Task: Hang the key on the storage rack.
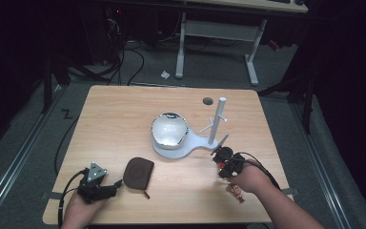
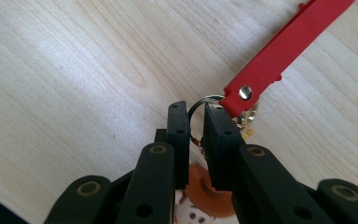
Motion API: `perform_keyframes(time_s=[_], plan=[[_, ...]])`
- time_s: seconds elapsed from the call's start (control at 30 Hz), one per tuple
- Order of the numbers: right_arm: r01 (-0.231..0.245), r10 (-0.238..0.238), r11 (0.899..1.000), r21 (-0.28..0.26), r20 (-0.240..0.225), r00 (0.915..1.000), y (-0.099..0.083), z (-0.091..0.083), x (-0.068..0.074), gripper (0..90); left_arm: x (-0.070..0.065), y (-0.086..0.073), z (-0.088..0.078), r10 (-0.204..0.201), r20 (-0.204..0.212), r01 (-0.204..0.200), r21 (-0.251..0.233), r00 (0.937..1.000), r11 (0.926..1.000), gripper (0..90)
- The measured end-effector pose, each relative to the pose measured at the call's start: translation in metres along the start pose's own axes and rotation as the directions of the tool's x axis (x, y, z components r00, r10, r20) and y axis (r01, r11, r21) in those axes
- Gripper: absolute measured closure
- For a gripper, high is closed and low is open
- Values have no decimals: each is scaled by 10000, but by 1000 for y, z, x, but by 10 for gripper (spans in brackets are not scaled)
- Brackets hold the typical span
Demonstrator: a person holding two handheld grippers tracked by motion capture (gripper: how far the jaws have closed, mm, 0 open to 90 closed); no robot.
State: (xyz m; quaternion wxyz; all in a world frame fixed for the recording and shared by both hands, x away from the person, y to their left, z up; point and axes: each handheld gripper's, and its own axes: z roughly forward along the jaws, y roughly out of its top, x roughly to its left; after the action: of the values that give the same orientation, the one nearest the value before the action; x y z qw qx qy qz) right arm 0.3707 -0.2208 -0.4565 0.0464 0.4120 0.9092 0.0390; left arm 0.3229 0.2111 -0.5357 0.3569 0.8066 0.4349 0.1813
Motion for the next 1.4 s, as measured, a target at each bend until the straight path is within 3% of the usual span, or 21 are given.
perform_keyframes(time_s=[0.1, 0.23, 0.3, 0.37, 0.43, 0.47, 0.5, 0.6, 0.63, 0.67, 0.73, 0.9, 1.17, 1.23, 1.3, 1.37, 1.4], plan=[[-15, 15, 10000, -17, -31, 10000, -2, -5, -2, 815, 0, 0, 0, 0, 0, 0, 0, 10000, 10000, 263], [-80, 75, 9999, -93, -514, 9986, -4, -13, -3, 814, 0, 0, 0, 11, 6, -11, 8, 10000, 10000, 263], [11, -5, 10000, 52, -1066, 9943, -4, -5, 2, 814, 0, 0, 0, 10, 0, -10, 7, 10000, 10000, 263], [101, -92, 9999, 69, -1204, 9927, -3, 0, 4, 814, 0, 0, 0, 11, 2, -11, 6, 10000, 10000, 263], [30, 4, 9998, 199, -1695, 9855, -2, 10, 10, 814, 0, 0, 0, 21, 1, -21, -3, 10000, 10000, 263], [211, -156, 9994, 269, -1916, 9813, 0, 19, 16, 814, 0, 0, 0, 17, 5, -17, -8, 10000, 10000, 263], [207, -147, 9994, 288, -1948, 9807, 0, 21, 17, 813, 0, 0, 0, 20, 9, -20, -4, 10000, 10000, 263], [10, 54, 9994, 343, -1872, 9823, 0, 21, 17, 813, 0, 0, 0, 21, 21, -20, -10, 10000, 10000, 264], [89, -83, 10000, 31, -1636, 9865, 0, 19, 7, 811, 0, 0, 0, 22, 23, -22, -10, 10000, 10000, 263], [89, -83, 10000, 31, -1636, 9865, 0, 19, 7, 811, 0, 0, 0, 23, 24, -23, -7, 10000, 10000, 263], [-422, 410, 9991, -58, -1327, 9903, -4, 12, -3, 811, 0, 0, 0, 26, 24, -26, -4, 10000, 10000, 263], [-518, 492, 9982, -288, -852, 9952, -12, 6, -20, 811, 0, 0, 0, 25, 23, -25, -1, 10000, 10000, 263], [-1296, 1268, 9908, -395, -661, 9897, -24, -2, -32, 839, 0, 0, 0, 28, 14, -28, -9, 10000, 10000, 263], [-1124, 1114, 9932, -310, -331, 9932, -28, 1, -37, 844, 0, 0, 0, 23, 12, -23, -22, 10000, 10000, 263], [-1268, 1263, 9917, -186, -275, 9916, -32, 4, -40, 842, 0, 0, 0, 23, 7, -23, -21, 10000, 10000, 263], [-1547, 1541, 9879, -134, -407, 9872, -34, 8, -44, 803, 0, 0, 0, 20, 2, -20, -23, 10000, 10000, 263], [-1794, 1789, 9838, -22, -606, 9820, -35, 12, -46, 742, 0, 0, 0, 18, 0, -18, -22, 10000, 10000, 263]])
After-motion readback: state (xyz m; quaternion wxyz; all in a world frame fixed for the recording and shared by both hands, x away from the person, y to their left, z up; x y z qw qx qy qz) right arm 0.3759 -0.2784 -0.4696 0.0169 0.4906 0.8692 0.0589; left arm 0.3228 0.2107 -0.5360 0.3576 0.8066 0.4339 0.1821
